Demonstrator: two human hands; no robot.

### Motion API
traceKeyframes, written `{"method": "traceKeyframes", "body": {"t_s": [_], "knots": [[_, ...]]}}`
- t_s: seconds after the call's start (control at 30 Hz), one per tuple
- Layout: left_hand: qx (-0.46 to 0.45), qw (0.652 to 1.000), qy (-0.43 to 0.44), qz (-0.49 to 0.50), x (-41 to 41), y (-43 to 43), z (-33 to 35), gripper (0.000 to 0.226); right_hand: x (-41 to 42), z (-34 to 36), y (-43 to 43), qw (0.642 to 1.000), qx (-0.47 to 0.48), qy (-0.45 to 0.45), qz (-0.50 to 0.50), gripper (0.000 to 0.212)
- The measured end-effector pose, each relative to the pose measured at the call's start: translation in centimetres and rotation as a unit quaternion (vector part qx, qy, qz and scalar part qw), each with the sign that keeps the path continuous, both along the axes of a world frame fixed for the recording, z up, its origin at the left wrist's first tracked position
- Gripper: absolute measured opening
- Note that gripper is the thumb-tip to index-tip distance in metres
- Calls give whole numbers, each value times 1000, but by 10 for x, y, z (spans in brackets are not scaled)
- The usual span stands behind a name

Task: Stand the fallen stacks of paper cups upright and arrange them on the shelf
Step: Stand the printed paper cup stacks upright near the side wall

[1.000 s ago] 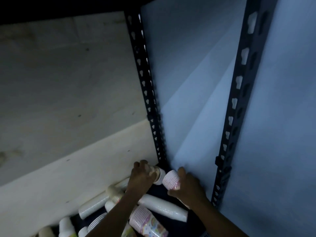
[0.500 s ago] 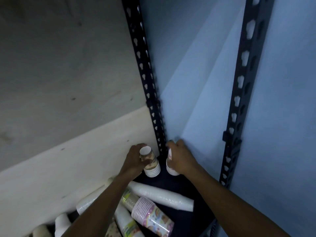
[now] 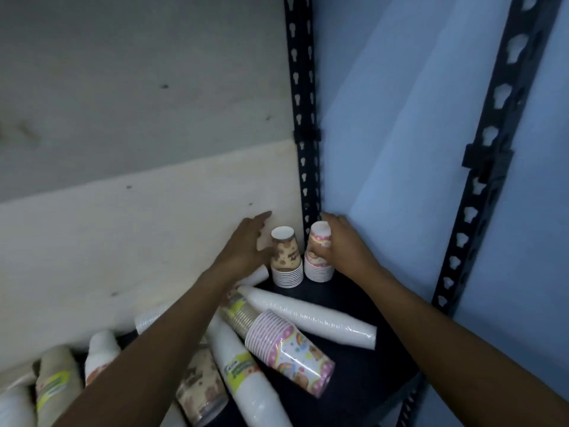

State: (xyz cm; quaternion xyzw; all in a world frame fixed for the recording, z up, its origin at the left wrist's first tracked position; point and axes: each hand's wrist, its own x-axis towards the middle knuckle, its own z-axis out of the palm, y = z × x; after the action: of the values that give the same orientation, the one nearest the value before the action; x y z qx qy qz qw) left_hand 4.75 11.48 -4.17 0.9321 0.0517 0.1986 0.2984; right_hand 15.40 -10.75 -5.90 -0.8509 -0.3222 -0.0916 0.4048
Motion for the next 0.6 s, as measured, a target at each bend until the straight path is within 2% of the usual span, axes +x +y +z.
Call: {"method": "traceKeyframes", "body": {"t_s": [0.1, 0.2, 0.33, 0.43, 0.6], "knots": [[76, 997, -8, 23, -29, 17, -5, 59, 4, -11, 1, 999, 19, -26, 5, 66], [112, 993, 4, 26, -58, 27, -13, 44, 8, -18, 2, 1000, -5, -28, 1, 77], [132, 989, -7, 71, -86, 33, -12, 38, 12, -15, 0, 1000, -11, -12, -5, 82], [153, 986, -17, 59, -103, 26, -13, 35, 8, -12, -3, 1000, -3, -13, -11, 80], [219, 975, -9, 42, -124, 27, -4, 29, -16, -4, -22, 998, 16, -61, -9, 65]]}}
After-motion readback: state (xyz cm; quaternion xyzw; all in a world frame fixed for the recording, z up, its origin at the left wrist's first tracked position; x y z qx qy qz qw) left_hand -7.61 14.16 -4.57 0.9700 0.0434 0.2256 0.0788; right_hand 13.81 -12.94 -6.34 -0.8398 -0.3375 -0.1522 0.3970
